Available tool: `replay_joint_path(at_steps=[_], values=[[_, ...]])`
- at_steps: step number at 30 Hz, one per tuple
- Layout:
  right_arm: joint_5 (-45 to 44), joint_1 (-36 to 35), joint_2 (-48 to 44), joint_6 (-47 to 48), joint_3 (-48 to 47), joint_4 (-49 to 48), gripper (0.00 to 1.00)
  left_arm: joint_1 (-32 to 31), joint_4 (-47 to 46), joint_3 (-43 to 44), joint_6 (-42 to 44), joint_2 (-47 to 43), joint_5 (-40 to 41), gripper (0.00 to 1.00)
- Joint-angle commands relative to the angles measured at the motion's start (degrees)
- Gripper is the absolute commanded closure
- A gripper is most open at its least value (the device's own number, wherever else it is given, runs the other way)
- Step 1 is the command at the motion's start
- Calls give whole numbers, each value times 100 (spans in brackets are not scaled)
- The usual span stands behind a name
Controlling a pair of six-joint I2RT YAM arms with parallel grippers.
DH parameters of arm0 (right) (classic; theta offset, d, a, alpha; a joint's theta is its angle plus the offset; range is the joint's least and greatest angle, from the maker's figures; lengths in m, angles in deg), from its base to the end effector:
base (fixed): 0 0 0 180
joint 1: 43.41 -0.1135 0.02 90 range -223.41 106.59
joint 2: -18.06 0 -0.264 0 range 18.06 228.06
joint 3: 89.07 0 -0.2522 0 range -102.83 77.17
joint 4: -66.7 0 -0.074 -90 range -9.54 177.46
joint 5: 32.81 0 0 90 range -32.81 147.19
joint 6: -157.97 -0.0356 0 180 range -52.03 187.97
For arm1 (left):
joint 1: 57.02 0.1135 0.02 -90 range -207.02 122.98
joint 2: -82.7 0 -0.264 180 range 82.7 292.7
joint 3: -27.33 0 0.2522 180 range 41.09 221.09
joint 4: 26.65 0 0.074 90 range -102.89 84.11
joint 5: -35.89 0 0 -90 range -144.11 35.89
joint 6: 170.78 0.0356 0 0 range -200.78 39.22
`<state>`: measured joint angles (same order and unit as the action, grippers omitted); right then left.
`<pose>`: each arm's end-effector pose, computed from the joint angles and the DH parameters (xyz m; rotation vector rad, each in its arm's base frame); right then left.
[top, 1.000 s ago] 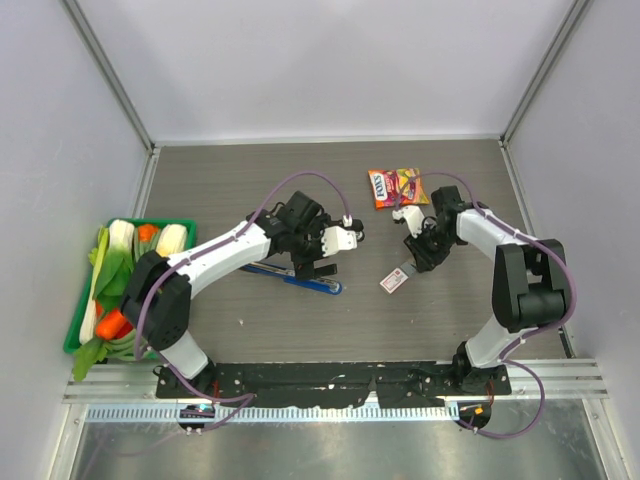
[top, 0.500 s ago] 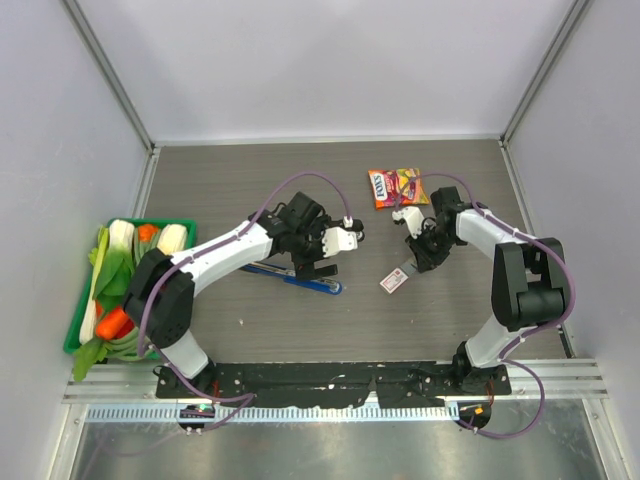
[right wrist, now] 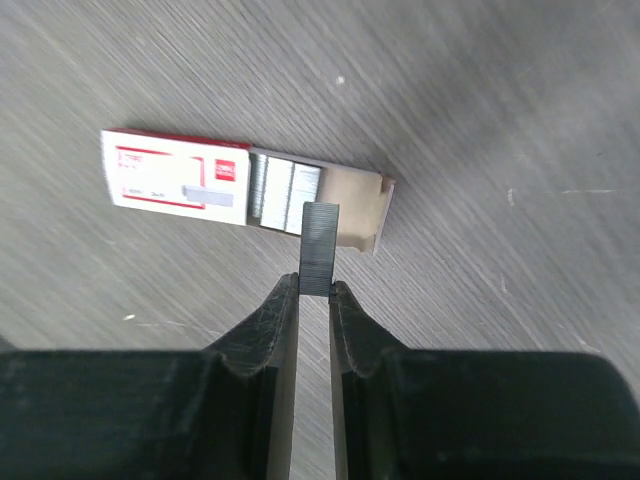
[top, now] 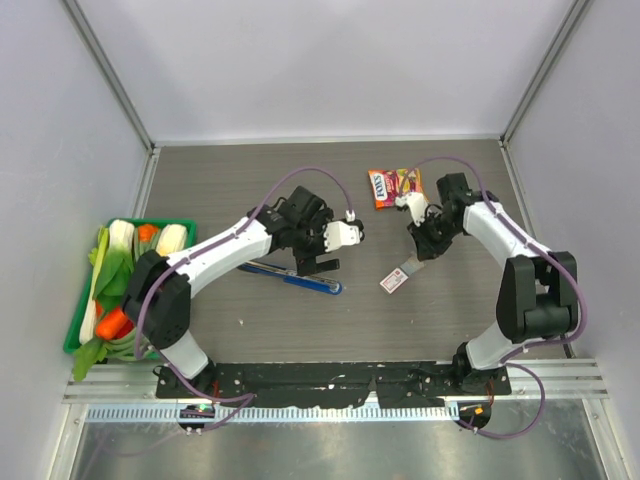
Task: Load the staples into the stapler
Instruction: Pick up the staple from the staple box.
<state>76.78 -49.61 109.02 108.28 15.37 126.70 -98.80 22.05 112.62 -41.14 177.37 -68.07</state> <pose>0.2917 0.0437 0.2064 -1.1534 2.5284 0.3542 0.2536 -0.2381 0.2434 1.7451 1.8901 -0.3284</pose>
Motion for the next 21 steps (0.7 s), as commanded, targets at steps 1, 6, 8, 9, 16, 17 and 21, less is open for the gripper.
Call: replay_joint_path(at_steps=[1, 6, 8, 9, 16, 17, 21], values=[[817, -4, -447, -146, -780, 692, 89, -172, -4, 423, 298, -406, 295, 0], [1730, -22, -246, -532, -1316, 1159, 89, -480, -556, 424, 465, -660, 875, 0], [2214, -83, -79, -586, -1431, 1325, 89, -708, -803, 283, 632, -783, 1339, 0], [2363, -118, -17, -586, -1536, 1387, 89, -796, -1065, 231, 703, -801, 1578, 0], [3568, -479, 492, -271, -1879, 2046, 89, -1420, -1806, -60, 1371, -714, 2635, 0], [3743, -496, 554, -165, -1923, 2256, 89, -1447, -1806, -43, 1389, -644, 2626, 0], [4279, -558, 1063, 458, -2300, 2960, 89, -1631, -1719, 63, 1459, -433, 2582, 0]])
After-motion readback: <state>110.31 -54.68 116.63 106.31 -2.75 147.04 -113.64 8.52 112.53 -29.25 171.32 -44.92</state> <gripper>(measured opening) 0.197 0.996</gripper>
